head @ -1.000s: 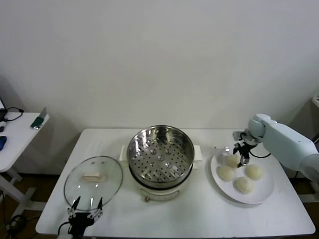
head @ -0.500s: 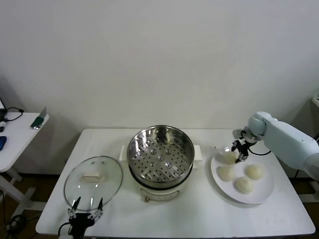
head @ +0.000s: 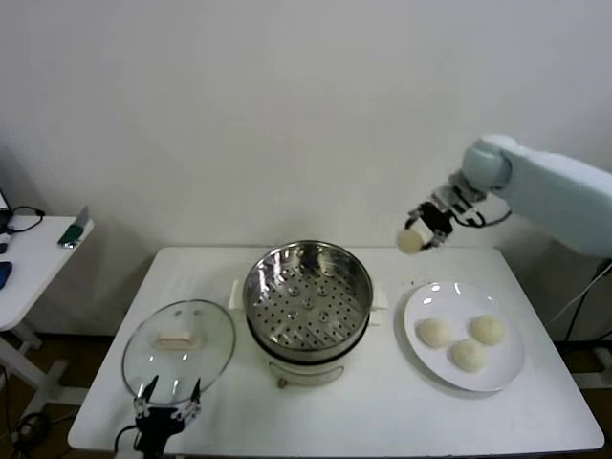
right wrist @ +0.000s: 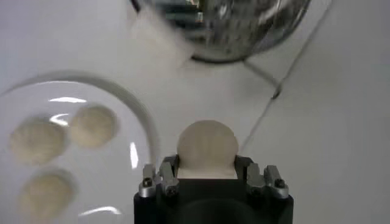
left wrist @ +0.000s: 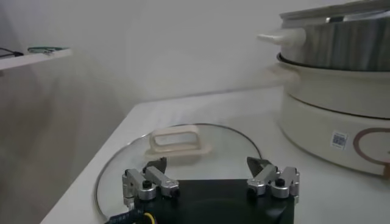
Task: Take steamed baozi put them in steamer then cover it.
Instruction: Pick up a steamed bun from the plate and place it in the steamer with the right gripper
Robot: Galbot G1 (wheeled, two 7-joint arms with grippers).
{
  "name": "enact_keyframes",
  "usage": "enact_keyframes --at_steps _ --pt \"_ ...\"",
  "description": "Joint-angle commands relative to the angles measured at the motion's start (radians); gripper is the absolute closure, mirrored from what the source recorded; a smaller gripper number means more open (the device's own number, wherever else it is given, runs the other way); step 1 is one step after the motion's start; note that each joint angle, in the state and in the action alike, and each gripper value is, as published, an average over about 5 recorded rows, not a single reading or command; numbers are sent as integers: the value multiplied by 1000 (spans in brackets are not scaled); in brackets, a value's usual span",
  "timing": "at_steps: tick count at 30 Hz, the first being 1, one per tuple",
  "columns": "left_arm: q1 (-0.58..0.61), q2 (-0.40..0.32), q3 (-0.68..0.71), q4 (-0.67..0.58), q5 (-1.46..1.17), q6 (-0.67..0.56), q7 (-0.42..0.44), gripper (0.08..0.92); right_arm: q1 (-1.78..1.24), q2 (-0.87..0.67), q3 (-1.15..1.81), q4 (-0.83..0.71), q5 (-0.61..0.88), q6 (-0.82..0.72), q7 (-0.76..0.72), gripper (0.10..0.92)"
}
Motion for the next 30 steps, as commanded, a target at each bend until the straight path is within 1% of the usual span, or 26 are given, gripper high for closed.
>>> enact_keyframes --at_steps 1,6,12,15,19,30 --pt "-2 2 0 -7 1 0 1 177 267 129 -147 195 50 147 36 414" --pt "-2 2 -1 -18 1 -1 1 177 137 256 -130 199 -25 172 101 414" --pt "6 8 -6 -28 2 -5 1 177 -37 384 -118 57 -255 221 166 414" --pt "12 10 -10 -33 2 -7 0 177 -107 408 -109 -11 -331 235 179 414" --pt "18 7 -9 -39 3 -9 0 177 -173 421 -102 -78 -393 247 191 414" --pt "25 1 -9 -44 8 -13 -2 177 -263 440 -65 -197 -472 264 226 414"
